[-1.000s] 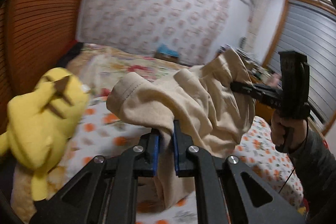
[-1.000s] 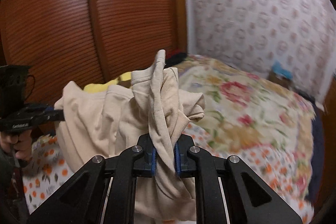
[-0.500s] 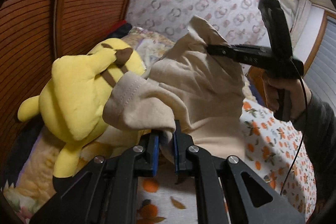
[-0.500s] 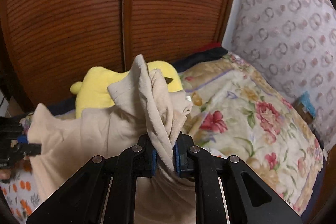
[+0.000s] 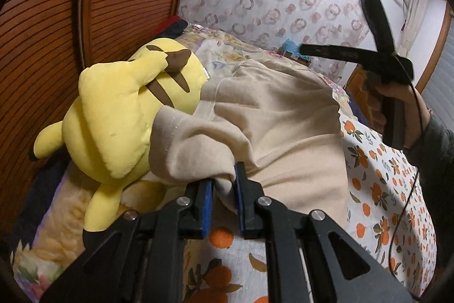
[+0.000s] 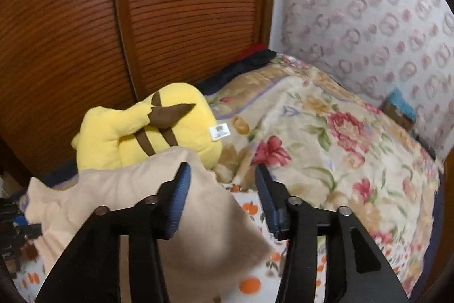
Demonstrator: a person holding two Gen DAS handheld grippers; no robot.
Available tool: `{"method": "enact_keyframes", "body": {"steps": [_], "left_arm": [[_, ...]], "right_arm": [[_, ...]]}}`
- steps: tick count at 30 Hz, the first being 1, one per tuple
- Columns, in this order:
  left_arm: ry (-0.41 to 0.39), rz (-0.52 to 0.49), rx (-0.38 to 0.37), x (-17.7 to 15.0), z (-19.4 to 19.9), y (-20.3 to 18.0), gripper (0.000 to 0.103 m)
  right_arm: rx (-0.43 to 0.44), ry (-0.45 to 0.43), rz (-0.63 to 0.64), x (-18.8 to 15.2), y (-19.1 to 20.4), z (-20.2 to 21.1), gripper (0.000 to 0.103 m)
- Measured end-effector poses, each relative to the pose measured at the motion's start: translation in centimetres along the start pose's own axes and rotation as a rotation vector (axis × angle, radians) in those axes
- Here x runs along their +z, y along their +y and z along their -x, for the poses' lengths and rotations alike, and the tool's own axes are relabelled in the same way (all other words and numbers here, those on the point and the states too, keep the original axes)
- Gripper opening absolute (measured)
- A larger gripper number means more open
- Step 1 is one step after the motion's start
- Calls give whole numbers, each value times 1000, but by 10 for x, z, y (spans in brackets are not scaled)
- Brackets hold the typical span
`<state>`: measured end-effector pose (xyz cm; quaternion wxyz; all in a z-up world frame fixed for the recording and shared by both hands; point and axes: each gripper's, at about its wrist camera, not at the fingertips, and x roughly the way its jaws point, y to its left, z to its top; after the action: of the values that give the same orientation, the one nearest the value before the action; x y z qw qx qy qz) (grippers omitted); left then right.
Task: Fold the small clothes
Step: 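Lay the folded shirt beside the yellow plush toy and open both grippers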
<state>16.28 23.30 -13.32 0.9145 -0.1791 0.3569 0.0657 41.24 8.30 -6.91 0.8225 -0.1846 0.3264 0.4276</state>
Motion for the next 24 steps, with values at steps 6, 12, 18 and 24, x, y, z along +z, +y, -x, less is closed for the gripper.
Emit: {"method": "enact_keyframes", "body": {"steps": [6,12,18,24], "left_arm": [[9,-26,-8,-2,5,0,28],[16,-52,-15,0,11,-5,42],[8,-84,-28,2,17,-17,55],[-12,-97,-22,4,25,-22,56]], "right_arm": [[2,75,-106,-38,-25,9,53],[86,102,-251,-59,-34,9,54],[171,97,-331,-56,-42,4,13],[108,43,-280,-37,-39,9,6]]}}
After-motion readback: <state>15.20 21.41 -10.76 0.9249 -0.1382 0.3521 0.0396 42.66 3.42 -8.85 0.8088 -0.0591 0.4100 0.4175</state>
